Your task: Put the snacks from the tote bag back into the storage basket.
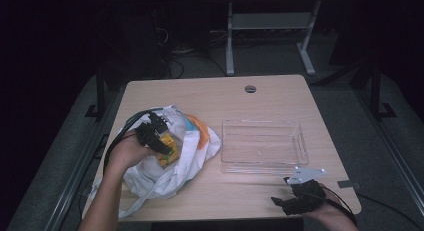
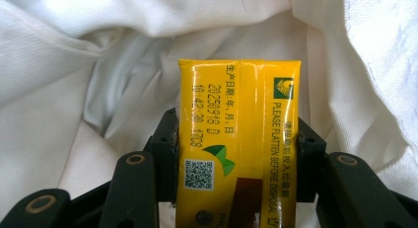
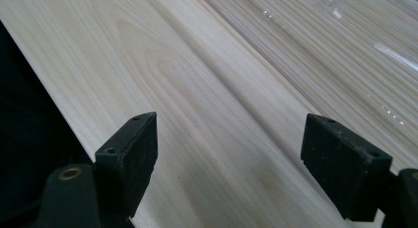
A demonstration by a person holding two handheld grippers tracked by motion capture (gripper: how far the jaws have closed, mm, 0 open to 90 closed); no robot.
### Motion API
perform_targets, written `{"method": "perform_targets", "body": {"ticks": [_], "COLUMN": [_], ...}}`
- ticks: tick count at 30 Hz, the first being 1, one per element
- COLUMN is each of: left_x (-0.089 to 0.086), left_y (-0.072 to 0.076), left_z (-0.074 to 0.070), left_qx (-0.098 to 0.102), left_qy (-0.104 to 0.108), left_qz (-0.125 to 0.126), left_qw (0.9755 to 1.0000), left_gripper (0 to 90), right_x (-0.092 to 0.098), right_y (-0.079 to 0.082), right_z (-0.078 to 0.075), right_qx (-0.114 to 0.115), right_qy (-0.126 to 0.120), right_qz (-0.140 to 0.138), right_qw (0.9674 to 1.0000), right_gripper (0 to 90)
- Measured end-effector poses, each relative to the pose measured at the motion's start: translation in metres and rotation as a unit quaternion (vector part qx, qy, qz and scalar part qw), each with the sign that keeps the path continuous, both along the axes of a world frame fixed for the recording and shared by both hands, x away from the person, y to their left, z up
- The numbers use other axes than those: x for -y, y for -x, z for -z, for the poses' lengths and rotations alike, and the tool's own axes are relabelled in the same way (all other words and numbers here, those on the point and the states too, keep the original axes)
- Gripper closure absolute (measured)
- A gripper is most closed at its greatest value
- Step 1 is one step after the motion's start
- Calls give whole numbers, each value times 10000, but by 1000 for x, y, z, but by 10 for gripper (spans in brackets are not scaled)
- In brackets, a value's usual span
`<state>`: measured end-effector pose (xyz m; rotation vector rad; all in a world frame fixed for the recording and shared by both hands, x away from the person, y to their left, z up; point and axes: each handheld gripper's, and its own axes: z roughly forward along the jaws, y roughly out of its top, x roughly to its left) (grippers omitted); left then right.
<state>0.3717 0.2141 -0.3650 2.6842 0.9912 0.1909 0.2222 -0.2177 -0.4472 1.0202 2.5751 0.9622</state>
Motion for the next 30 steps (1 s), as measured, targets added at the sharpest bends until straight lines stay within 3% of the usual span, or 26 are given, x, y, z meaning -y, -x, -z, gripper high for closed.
{"method": "perform_targets", "body": {"ticks": [11, 19, 23, 30], "left_x": [-12, -19, -23, -25], "left_y": [5, 11, 14, 16], "left_z": [-15, -27, -36, -55], "left_qx": [121, 83, 82, 126], "left_qy": [219, 398, 535, 557], "left_qz": [32, 56, 133, 304], "left_qw": [9997, 9992, 9984, 9979], "left_gripper": [512, 513, 513, 513], "right_x": [0, 1, 1, 0], "right_y": [-1, -1, 0, 0], "right_z": [0, -1, -1, -1], "right_qx": [42, 24, 10, 20], "right_qy": [6, 10, 8, -4], "right_qz": [-27, 12, 27, 27], "right_qw": [10000, 10000, 10000, 10000], "right_gripper": [216, 216, 216, 216]}}
